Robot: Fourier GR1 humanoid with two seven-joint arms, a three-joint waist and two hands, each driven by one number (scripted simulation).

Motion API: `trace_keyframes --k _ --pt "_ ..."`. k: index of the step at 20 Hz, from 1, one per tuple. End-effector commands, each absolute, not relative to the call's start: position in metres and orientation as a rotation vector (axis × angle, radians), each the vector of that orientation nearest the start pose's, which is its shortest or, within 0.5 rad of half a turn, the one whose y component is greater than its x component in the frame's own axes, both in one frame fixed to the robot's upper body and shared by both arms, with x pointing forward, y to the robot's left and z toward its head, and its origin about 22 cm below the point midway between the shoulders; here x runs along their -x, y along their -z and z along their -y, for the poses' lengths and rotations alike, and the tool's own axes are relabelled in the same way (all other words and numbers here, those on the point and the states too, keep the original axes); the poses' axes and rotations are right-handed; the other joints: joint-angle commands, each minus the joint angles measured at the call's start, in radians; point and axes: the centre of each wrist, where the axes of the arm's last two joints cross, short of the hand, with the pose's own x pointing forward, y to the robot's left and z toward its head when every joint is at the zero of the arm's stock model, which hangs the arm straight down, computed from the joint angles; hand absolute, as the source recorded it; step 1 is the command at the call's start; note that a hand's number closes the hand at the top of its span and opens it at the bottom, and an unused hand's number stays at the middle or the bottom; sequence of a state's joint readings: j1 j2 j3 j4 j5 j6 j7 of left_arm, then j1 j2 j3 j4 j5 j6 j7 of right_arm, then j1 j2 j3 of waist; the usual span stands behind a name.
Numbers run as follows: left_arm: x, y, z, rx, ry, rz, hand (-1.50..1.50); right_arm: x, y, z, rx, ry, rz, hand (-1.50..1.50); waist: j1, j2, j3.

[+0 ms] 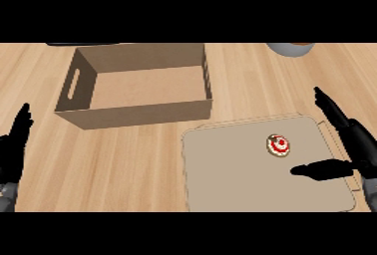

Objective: Pick the cupcake from the tray and place it in the cardboard box

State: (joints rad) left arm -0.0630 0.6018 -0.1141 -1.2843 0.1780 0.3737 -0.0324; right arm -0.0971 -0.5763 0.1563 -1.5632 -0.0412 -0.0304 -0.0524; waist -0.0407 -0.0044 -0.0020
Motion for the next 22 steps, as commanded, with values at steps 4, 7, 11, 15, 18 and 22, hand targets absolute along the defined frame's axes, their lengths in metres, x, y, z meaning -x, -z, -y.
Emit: trace_keyframes --k 4,7,11,15,18,22 --pt "-0.258 -0.015 -0.367 -0.659 0.179 1.368 0.00 -0.203 -0.013 0.365 0.180 -0.299 1.843 -1.50 0.015 0.003 0.004" --pt "-0.250 -0.019 -0.370 -0.670 0.208 1.365 0.00 -0.196 -0.026 0.395 0.263 -0.466 1.818 -1.50 0.034 0.003 0.003" --pt "-0.260 -0.008 -0.351 -0.650 0.208 1.347 0.00 -0.214 -0.071 0.416 0.473 -0.739 1.692 -1.50 0.034 0.006 0.001" --pt "-0.269 -0.023 -0.362 -0.658 0.209 1.373 0.00 -0.226 -0.091 0.414 0.470 -0.947 1.512 -1.50 0.044 0.007 0.001" --pt "-0.265 -0.014 -0.348 -0.642 0.212 1.372 0.00 -0.244 -0.134 0.395 0.473 -1.051 1.408 -1.50 0.051 0.005 0.000" --pt "-0.270 -0.022 -0.356 -0.631 0.216 1.369 0.00 -0.257 -0.148 0.368 0.485 -1.196 1.237 -1.50 0.056 0.006 0.000"
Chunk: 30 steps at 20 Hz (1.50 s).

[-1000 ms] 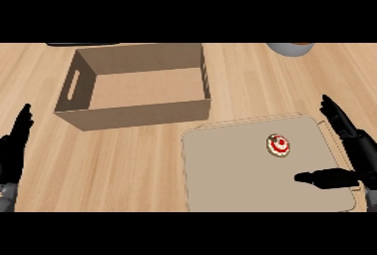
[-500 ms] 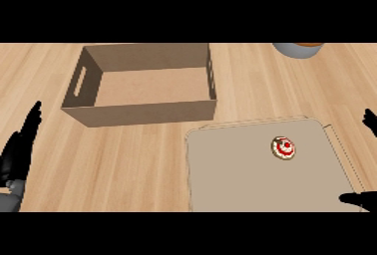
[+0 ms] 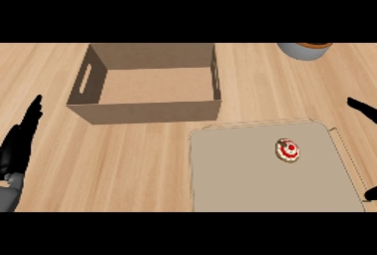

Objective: Pick the cupcake from the tray and place it in the cardboard box

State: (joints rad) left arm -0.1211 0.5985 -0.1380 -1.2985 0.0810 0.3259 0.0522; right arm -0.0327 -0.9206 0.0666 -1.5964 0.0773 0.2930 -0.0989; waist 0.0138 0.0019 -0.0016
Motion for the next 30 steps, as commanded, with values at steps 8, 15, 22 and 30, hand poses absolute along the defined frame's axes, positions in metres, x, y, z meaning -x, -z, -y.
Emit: trace_keyframes --k 8,15,22,30 --pt "-0.255 0.003 -0.354 -0.637 0.217 1.368 0.00 -0.284 -0.123 0.324 0.437 -1.256 1.105 -1.50 -0.007 -0.001 0.001" --pt "-0.266 -0.004 -0.362 -0.632 0.215 1.373 0.00 -0.289 -0.115 0.310 0.431 -1.260 1.119 -1.50 -0.015 -0.002 0.001" --pt "-0.262 0.006 -0.346 -0.658 0.198 1.354 0.00 -0.305 -0.117 0.312 0.410 -1.243 1.123 -1.50 -0.013 -0.002 0.001" --pt "-0.267 -0.012 -0.341 -0.642 0.203 1.356 0.00 -0.283 -0.131 0.297 0.322 -1.294 1.202 -1.50 -0.017 -0.003 0.001"
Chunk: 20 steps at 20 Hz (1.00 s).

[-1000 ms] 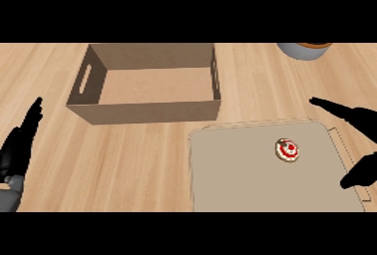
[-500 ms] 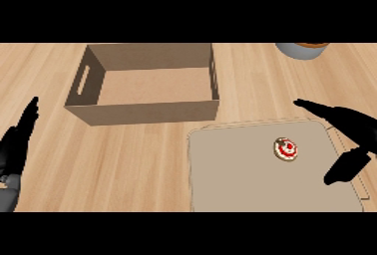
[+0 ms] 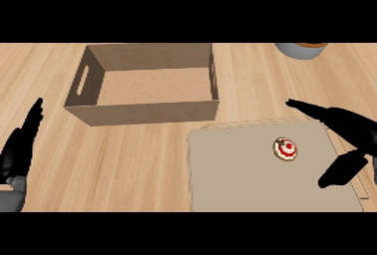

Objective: Pick the cupcake from the tray and place it in the cardboard box

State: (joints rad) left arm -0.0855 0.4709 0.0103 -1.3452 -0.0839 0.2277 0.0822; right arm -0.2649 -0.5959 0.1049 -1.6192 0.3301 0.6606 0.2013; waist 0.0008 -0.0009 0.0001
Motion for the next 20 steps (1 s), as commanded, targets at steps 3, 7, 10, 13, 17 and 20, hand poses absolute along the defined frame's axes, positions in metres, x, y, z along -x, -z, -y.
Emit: trace_keyframes --k 3,7,10,13,17,20 --pt "-0.277 -0.015 -0.355 -0.657 0.203 1.367 0.00 -0.288 -0.130 0.276 0.309 -1.278 1.225 -1.50 -0.002 0.001 0.000" --pt "-0.257 -0.017 -0.357 -0.642 0.222 1.355 0.00 -0.281 -0.115 0.285 0.348 -1.324 1.130 -1.50 0.001 0.001 0.000" --pt "-0.244 -0.009 -0.356 -0.641 0.234 1.374 0.00 -0.277 -0.135 0.265 0.385 -1.342 1.058 -1.50 0.001 -0.001 0.000" --pt "-0.262 -0.015 -0.345 -0.639 0.198 1.361 0.00 -0.279 -0.107 0.272 0.402 -1.323 1.007 -1.50 0.000 0.001 0.000" --pt "-0.259 -0.027 -0.333 -0.628 0.204 1.370 0.00 -0.299 -0.090 0.250 0.409 -1.312 1.013 -1.50 0.006 0.001 0.000" --pt "-0.265 -0.017 -0.342 -0.660 0.226 1.371 0.00 -0.306 -0.092 0.260 0.545 -1.312 1.140 1.50 0.007 0.003 0.001"
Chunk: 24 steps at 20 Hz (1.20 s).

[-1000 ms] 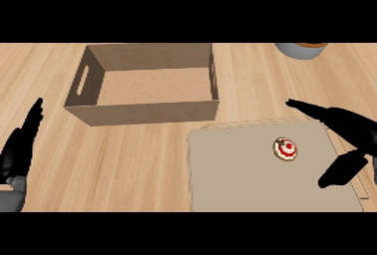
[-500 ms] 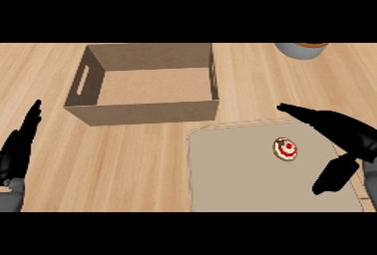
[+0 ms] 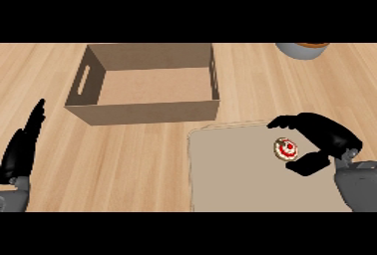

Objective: Pick the cupcake from the tray and place it in the cardboard box

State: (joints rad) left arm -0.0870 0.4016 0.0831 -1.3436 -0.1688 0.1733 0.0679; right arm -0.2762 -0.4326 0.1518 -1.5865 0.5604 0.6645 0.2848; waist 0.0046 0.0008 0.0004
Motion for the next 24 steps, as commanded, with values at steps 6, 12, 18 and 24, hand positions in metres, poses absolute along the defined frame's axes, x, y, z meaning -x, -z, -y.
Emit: trace_keyframes --k 6,12,18,24 --pt "-0.267 -0.016 -0.362 -0.646 0.209 1.380 0.00 -0.305 -0.083 0.236 0.693 -1.297 1.205 1.50 0.001 0.000 0.000" --pt "-0.258 -0.011 -0.363 -0.657 0.194 1.333 0.00 -0.258 -0.044 0.169 0.889 -0.800 0.892 1.50 -0.033 -0.018 -0.005" --pt "-0.254 -0.007 -0.362 -0.670 0.215 1.331 0.00 -0.223 -0.080 0.106 1.228 -0.621 0.887 1.50 -0.029 -0.022 -0.006" --pt "-0.259 -0.020 -0.364 -0.647 0.221 1.351 0.00 -0.187 -0.115 0.060 1.437 -0.520 1.052 1.50 -0.004 -0.015 -0.003"
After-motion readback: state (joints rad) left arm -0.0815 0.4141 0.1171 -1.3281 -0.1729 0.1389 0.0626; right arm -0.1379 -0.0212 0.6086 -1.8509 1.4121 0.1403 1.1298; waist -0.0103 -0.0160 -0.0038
